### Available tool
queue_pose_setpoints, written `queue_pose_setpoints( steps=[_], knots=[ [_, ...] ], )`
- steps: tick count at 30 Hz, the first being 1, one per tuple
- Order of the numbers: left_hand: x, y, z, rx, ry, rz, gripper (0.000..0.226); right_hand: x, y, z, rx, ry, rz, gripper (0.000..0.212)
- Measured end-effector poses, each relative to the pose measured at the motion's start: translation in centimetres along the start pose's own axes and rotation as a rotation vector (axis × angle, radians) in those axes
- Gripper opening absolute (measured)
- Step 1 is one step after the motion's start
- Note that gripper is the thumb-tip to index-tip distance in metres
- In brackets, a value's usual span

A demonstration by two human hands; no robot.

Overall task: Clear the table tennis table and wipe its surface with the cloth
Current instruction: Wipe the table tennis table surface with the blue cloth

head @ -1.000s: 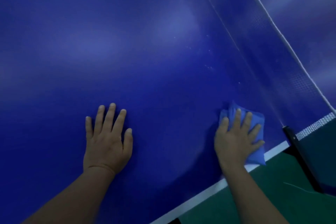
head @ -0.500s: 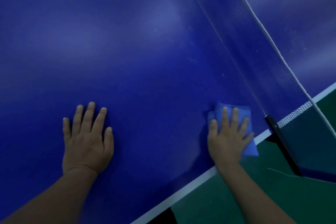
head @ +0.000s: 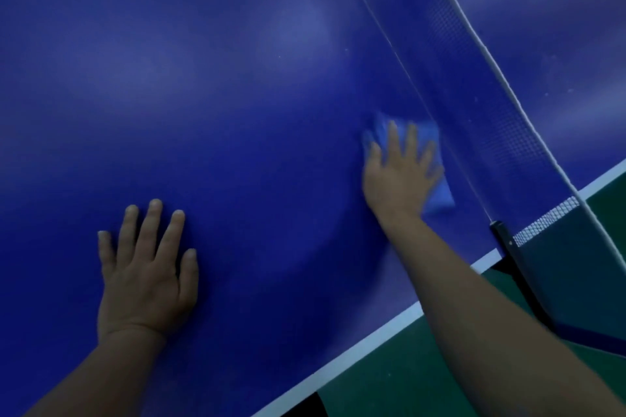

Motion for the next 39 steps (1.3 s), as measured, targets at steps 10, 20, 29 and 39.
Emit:
queue_pose_setpoints(
  steps=[10, 20, 29, 39],
  knots=[
    [0.2, -0.2, -0.1, -0.029, -0.061, -0.032, 0.068, 0.9, -4.7, 1.7, -0.167, -0.069, 0.052, 0.058],
    [0.1, 0.0, 0.2, -0.034, -0.055, -0.020, 0.068, 0.8, 11.9, 10.7, 0.159, -0.064, 0.078, 0.063],
    [-0.1, 0.2, 0.1, -0.017, -0.018, -0.008, 0.067, -0.3, 9.7, 2.9, 0.028, 0.012, 0.090, 0.052],
    [-0.4, 0.4, 0.2, -0.012, -0.017, 0.006, 0.069, -3.6, 21.2, 12.3, 0.166, 0.204, 0.146, 0.048]
  ],
)
Point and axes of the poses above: each hand's wrist, its own z-axis away from the middle knuckle, its own x-axis out of the palm, y = z × x, the point moved 9 cm from there along -z, towards the middle knuckle, and after that the axes turned 10 degrees about z, right-handed, at the moved point
